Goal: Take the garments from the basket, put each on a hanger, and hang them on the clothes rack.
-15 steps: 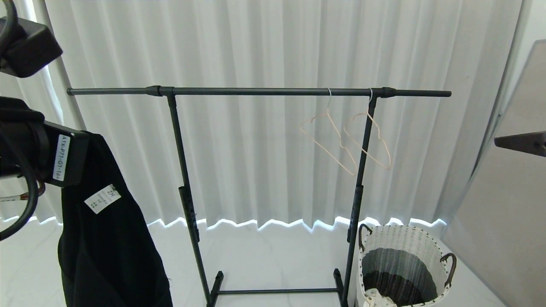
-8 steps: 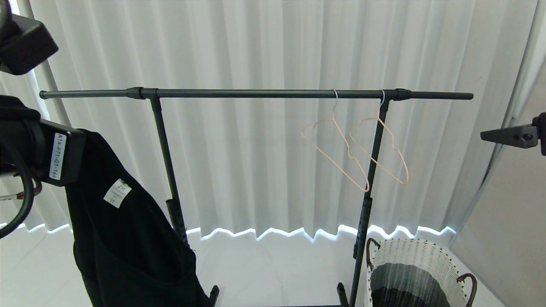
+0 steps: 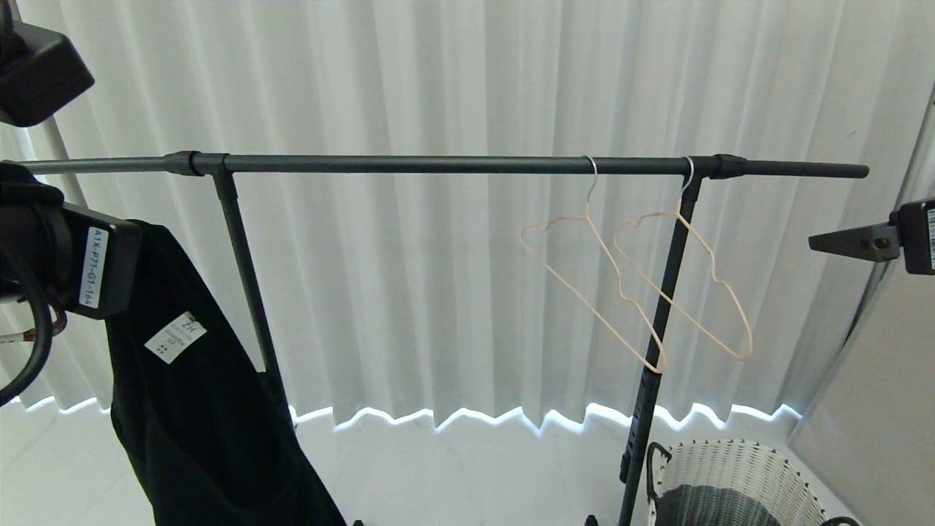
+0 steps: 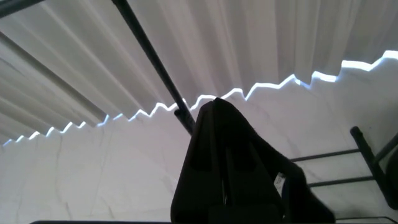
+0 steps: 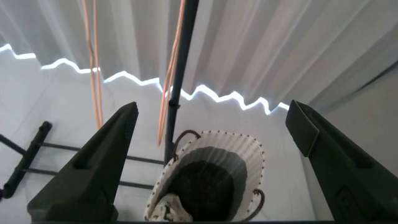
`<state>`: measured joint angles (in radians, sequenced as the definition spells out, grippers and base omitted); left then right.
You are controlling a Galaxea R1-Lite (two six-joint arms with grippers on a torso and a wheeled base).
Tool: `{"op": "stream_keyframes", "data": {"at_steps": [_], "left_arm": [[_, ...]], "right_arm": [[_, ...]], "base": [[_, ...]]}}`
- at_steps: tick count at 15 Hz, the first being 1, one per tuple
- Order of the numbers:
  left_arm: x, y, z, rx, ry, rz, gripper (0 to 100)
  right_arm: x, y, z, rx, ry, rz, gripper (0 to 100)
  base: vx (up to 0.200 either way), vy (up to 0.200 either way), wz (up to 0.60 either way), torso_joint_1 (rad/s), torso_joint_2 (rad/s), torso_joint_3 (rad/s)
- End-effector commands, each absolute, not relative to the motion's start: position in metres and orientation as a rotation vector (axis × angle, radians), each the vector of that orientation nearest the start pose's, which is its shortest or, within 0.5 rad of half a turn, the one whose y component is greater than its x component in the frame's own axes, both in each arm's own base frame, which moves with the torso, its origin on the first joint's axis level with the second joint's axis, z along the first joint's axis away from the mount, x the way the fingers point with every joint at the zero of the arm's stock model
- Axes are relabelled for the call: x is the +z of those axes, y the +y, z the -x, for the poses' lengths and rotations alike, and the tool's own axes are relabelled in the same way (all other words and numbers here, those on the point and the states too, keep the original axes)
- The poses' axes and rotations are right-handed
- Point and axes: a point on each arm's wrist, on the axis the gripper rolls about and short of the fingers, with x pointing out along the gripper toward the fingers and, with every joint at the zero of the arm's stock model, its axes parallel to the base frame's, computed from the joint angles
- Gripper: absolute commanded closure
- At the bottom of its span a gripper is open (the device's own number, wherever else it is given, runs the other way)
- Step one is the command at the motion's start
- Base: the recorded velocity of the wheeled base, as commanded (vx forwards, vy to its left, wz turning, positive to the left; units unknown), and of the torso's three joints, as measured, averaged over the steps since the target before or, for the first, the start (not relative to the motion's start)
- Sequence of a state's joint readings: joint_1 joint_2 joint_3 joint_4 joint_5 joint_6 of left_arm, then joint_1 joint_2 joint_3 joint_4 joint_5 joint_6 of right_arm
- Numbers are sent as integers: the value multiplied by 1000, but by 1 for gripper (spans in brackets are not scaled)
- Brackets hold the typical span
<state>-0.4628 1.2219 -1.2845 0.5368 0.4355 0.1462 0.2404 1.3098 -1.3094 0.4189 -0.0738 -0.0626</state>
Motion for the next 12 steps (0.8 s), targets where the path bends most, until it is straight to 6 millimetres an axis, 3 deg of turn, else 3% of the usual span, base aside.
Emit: {"op": "stream_keyframes", "data": {"at_steps": [1,6,12], "left_arm": [[323,-60,-141,-60,420,-356,100],[324,-57,-135,-65,406,-379,100],[327,-53,-129,-40,388,-431,100]], "right_arm": [[323,45,-190,178,415,123,0],[312,53,-218,170,502,95,0],[287,84,-289,142,605,20,0]], "base": [[200,0,0,2,12,7],[0,0,0,0,0,0],[0,0,0,0,0,0]]}}
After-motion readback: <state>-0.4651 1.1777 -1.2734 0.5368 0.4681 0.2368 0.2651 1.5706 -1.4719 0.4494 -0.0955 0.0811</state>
